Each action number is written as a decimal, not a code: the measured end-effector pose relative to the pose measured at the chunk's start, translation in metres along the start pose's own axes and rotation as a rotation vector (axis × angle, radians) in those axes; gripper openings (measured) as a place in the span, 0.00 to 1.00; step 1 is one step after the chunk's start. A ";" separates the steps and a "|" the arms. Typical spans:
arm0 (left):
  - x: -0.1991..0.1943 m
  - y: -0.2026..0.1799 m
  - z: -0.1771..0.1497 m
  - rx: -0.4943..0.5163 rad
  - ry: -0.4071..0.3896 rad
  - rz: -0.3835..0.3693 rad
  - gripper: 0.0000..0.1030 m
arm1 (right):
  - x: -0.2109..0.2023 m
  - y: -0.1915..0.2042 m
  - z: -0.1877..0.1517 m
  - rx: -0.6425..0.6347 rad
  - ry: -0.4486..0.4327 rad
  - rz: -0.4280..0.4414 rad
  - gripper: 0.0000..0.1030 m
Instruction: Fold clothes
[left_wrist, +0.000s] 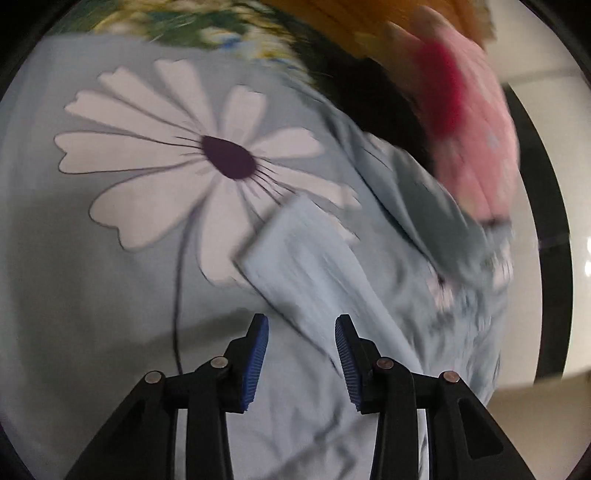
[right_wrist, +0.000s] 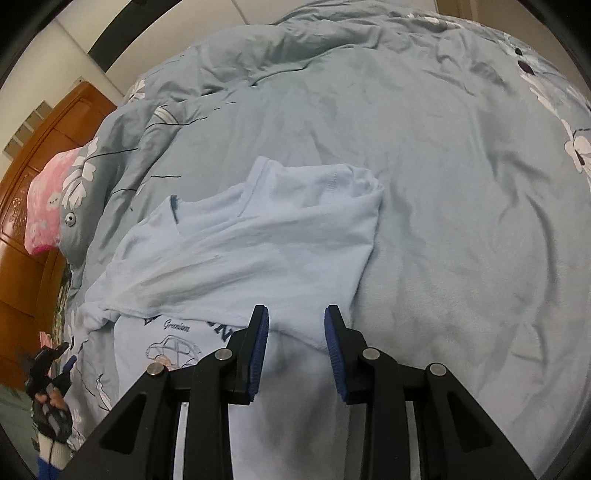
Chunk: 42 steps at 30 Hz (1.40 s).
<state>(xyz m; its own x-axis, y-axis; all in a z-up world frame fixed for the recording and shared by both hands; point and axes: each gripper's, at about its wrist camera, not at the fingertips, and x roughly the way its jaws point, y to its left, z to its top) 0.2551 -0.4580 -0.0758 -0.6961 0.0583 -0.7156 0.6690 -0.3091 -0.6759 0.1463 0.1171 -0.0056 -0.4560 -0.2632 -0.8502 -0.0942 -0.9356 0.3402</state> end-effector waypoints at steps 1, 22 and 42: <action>0.003 0.004 0.005 -0.018 -0.010 0.000 0.40 | -0.002 0.001 0.000 0.001 -0.003 -0.002 0.31; -0.123 -0.248 -0.060 0.610 -0.231 -0.394 0.03 | -0.031 -0.026 -0.007 0.092 -0.079 0.034 0.31; 0.077 -0.294 -0.461 1.294 0.583 -0.230 0.06 | -0.044 -0.087 -0.038 0.234 -0.100 0.041 0.31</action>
<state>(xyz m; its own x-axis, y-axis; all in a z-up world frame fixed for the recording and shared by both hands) 0.1248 0.0748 -0.0136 -0.3381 0.5001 -0.7972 -0.3642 -0.8506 -0.3791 0.2082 0.2013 -0.0134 -0.5475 -0.2648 -0.7938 -0.2709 -0.8414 0.4676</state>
